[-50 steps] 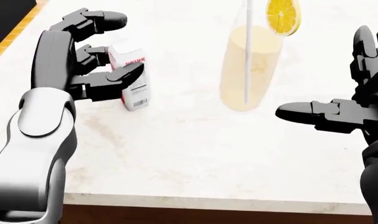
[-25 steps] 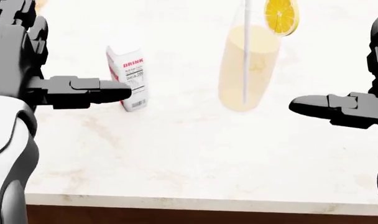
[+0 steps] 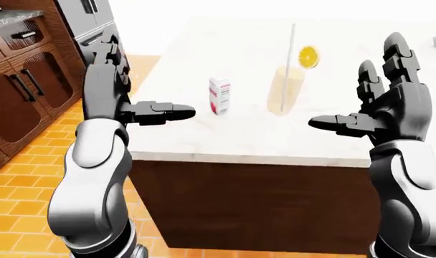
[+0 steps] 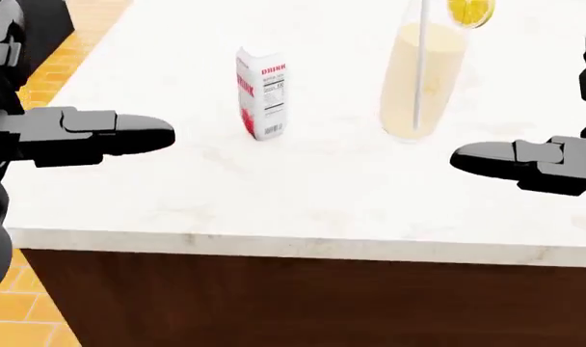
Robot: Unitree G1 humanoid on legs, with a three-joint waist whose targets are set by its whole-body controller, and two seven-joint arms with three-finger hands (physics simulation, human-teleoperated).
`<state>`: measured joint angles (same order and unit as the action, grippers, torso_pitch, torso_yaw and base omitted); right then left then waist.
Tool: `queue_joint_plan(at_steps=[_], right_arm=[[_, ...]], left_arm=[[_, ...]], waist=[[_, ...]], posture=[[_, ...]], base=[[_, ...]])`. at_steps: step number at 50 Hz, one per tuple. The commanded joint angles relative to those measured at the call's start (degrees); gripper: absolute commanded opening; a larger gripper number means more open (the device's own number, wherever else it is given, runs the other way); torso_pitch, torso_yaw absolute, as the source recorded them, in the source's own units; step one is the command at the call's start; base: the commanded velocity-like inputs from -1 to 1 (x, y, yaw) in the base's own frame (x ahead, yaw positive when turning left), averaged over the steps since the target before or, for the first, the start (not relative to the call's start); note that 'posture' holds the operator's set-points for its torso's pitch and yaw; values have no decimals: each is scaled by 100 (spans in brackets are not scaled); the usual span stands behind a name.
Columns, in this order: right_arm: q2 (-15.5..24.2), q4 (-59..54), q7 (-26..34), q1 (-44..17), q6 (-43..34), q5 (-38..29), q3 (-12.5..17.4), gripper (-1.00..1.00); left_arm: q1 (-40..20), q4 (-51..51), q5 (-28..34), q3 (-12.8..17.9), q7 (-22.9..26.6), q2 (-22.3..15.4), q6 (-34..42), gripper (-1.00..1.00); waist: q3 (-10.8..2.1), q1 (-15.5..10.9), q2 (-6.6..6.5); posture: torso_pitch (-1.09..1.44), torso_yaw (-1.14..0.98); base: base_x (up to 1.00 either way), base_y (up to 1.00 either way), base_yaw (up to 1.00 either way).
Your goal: Move the drinks to the dining counter.
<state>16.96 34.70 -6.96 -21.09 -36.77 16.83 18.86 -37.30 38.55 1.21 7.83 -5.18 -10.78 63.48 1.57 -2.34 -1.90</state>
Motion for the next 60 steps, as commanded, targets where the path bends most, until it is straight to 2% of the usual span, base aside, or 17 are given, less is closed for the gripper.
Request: queue_joint_plan(at_steps=[1, 3, 8, 12, 13, 15, 17, 22, 25, 26, 35, 37, 38, 48, 51, 52, 60], right_arm=[[75, 62, 13, -86, 104, -25, 42, 100], [67, 56, 19, -93, 112, -39, 36, 100], [70, 100, 7, -115, 59, -30, 58, 100], [45, 164, 14, -104, 52, 35, 70, 100], [49, 179, 18, -100, 42, 54, 69, 100], [48, 222, 4, -100, 11, 93, 81, 100], [49, 229, -4, -98, 6, 110, 78, 100], [42, 188, 11, -81, 77, 106, 51, 100], [48, 217, 9, -92, 55, 114, 44, 100], [49, 224, 15, -87, 55, 113, 41, 100], [4, 300, 80, -106, 64, 152, -12, 100], [14, 348, 77, -133, 16, 179, -25, 100], [17, 347, 83, -152, 13, 184, -34, 100], [59, 353, 147, -312, -96, 203, -110, 100], [45, 405, 162, -318, -148, 197, -150, 100], [40, 408, 174, -323, -153, 200, -150, 100], [-42, 353, 212, -296, -94, 247, -218, 100]], left_arm=[[-153, 117, 2, -24, -23, -7, -137, 100], [-144, 114, -4, -35, -27, -1, -149, 100], [-136, 115, 4, -75, -42, 16, -161, 100], [-147, 120, 36, -119, -36, 39, -159, 100], [-160, 126, 43, -122, -33, 41, -143, 100], [-154, 137, 56, -130, -23, 43, -141, 100], [-128, 142, 65, -124, -13, 48, -155, 100], [-149, 156, 76, -116, -2, 49, -122, 100], [-139, 165, 86, -114, 2, 46, -123, 100], [-137, 184, 86, -113, 2, 52, -106, 100], [-153, 335, 83, -144, 148, 24, 119, 100], [-138, 344, 127, -153, 187, 1, 104, 100], [-158, 377, 118, -128, 208, 6, 161, 100], [-38, 532, 215, -184, 322, 33, 169, 100], [-60, 580, 247, -185, 355, 21, 218, 100], [-65, 593, 257, -189, 362, 22, 227, 100], [-36, 602, 347, -198, 437, 20, 215, 100]], waist=[[-119, -18, -89], [-317, -51, -176], [-305, -18, -28], [184, 71, 544], [81, 72, 816], [409, 129, 515], [64, -164, 588], [99, -222, 147], [-187, -230, -430], [22, -215, -251], [188, 13, 604], [67, 90, 1001], [189, 112, 775], [66, 113, 177], [-134, 59, -390], [13, 22, -157], [88, -7, 317]], posture=[[0, 0], [0, 0], [0, 0], [0, 0], [0, 0], [0, 0], [0, 0], [0, 0], [0, 0], [0, 0], [0, 0], [0, 0], [0, 0], [0, 0], [0, 0], [0, 0], [0, 0]], base=[[-100, 0, 0], [-100, 0, 0], [-85, 0, 0], [-17, 2, 6], [0, 0, 55], [0, 0, 90], [0, 0, 100], [0, 0, 100], [0, 0, 100], [0, 0, 100], [0, 0, 100], [0, 0, 100], [0, 0, 100], [0, 0, 100], [0, 0, 100], [0, 0, 100], [0, 0, 100]])
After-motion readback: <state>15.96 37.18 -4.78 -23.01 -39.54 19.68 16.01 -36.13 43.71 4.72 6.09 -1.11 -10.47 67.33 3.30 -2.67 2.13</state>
